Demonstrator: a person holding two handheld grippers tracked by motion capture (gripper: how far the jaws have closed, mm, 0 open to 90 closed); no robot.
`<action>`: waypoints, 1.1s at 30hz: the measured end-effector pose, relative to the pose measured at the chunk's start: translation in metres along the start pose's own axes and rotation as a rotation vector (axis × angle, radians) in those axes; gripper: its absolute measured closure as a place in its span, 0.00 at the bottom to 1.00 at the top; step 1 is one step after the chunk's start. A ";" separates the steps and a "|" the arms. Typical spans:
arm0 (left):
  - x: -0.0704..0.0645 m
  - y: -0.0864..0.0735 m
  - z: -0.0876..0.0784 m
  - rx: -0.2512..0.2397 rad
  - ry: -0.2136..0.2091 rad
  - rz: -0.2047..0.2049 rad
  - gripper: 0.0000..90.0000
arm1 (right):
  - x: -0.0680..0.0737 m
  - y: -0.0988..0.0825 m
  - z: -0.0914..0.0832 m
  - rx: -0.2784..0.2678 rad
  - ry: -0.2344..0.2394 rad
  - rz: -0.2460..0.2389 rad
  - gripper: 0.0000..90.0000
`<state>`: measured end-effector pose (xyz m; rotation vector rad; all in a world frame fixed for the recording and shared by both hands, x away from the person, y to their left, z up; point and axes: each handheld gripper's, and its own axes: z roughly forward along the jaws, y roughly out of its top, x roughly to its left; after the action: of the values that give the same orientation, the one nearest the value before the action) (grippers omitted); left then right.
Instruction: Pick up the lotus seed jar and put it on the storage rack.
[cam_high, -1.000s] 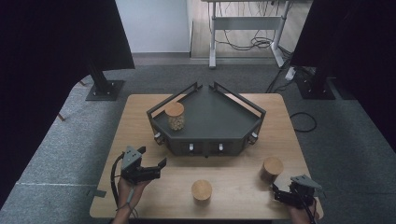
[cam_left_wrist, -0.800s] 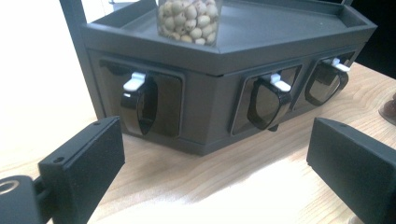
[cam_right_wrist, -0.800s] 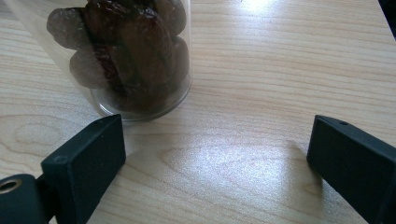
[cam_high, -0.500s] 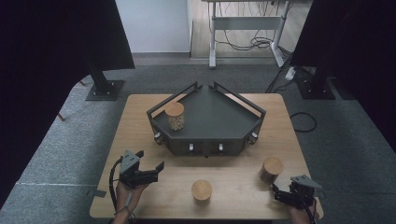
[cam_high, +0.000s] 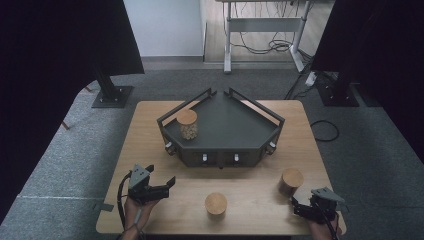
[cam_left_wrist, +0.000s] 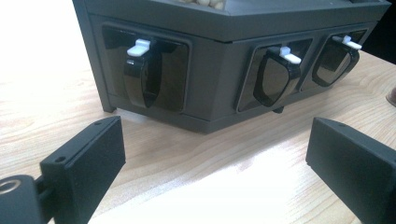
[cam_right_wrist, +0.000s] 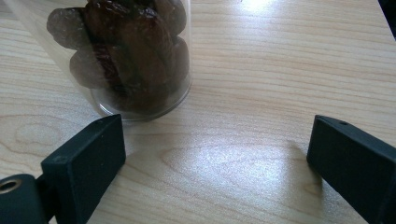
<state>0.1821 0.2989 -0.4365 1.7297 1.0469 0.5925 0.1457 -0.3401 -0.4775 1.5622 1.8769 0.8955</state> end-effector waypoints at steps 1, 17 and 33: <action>0.000 -0.001 0.000 0.001 0.001 0.000 0.05 | 0.000 0.000 0.000 0.000 0.000 0.000 0.04; 0.000 -0.012 -0.001 0.034 0.018 0.003 0.05 | 0.000 0.000 0.000 0.000 0.000 0.000 0.04; -0.001 -0.023 0.002 0.091 0.041 -0.007 0.05 | 0.000 0.000 0.000 0.000 0.000 0.000 0.04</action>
<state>0.1748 0.3006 -0.4584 1.7989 1.1238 0.5855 0.1457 -0.3401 -0.4776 1.5621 1.8767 0.8957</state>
